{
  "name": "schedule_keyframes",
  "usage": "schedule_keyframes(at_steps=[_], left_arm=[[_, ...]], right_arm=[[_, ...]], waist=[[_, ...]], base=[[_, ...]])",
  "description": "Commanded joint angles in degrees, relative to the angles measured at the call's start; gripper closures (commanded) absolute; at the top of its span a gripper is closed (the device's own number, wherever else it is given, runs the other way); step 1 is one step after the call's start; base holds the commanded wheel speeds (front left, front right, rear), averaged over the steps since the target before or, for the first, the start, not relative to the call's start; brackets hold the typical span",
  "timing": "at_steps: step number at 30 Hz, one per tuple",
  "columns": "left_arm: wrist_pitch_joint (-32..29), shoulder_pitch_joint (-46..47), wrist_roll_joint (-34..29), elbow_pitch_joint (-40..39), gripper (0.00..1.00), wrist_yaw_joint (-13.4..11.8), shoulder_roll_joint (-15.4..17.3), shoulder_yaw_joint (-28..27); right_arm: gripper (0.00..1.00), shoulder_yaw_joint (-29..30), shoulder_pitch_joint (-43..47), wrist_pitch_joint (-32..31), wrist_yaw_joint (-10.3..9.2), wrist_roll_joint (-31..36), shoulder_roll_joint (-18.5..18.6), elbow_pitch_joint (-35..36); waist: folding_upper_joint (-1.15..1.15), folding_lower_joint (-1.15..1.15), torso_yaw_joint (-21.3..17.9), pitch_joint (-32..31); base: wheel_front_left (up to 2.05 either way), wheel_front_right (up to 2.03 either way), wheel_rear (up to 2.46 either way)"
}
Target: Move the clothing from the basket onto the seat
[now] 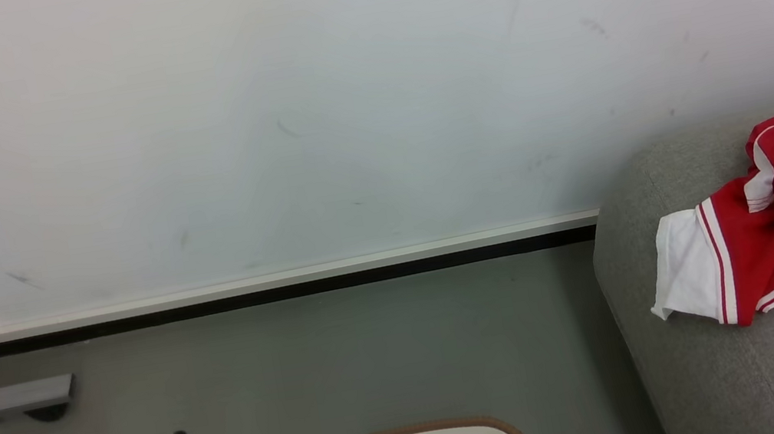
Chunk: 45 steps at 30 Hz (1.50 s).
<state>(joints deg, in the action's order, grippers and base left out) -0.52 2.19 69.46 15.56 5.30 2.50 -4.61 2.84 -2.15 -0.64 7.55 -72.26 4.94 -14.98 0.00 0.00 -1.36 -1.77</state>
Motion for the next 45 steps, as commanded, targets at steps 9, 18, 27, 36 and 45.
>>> schedule_keyframes(at_steps=[9, 18, 27, 36, 45], left_arm=[[-1.60, 1.86, 6.11, -0.87, 1.00, 0.81, 0.46, -0.64], [-2.81, 2.58, 10.31, -1.05, 1.00, 1.20, 0.49, -1.04], [-3.77, 3.06, 13.87, -1.19, 1.00, 1.48, 0.51, -1.36], [-4.74, 3.62, 17.54, -1.36, 1.00, 1.89, 0.53, -1.66], [-5.68, 4.09, 21.08, -1.54, 1.00, 2.23, 0.55, -1.93]], right_arm=[[1.00, 1.22, -1.75, -1.54, -0.08, -5.35, -0.44, 0.64], [1.00, 1.97, -2.50, -2.74, -0.09, -9.14, -0.82, 0.79], [1.00, 2.50, -2.90, -3.65, -0.09, -12.27, -1.22, 0.88], [1.00, 3.07, -3.71, -4.65, -0.10, -15.57, -1.63, 1.02], [1.00, 3.67, -4.07, -5.59, -0.11, -18.62, -1.98, 1.09]], waist=[[0.00, 0.00, 0.27, 0.38], [0.00, 0.00, 0.51, 0.73], [0.00, 0.00, 0.73, 1.03], [0.00, 0.00, 0.97, 1.38], [0.00, 0.00, 1.21, 1.73]], base=[[0.00, 0.00, 0.00], [0.00, 0.00, 0.00], [0.00, 0.00, 0.00], [0.00, 0.00, 0.00], [0.00, 0.00, 0.00]])
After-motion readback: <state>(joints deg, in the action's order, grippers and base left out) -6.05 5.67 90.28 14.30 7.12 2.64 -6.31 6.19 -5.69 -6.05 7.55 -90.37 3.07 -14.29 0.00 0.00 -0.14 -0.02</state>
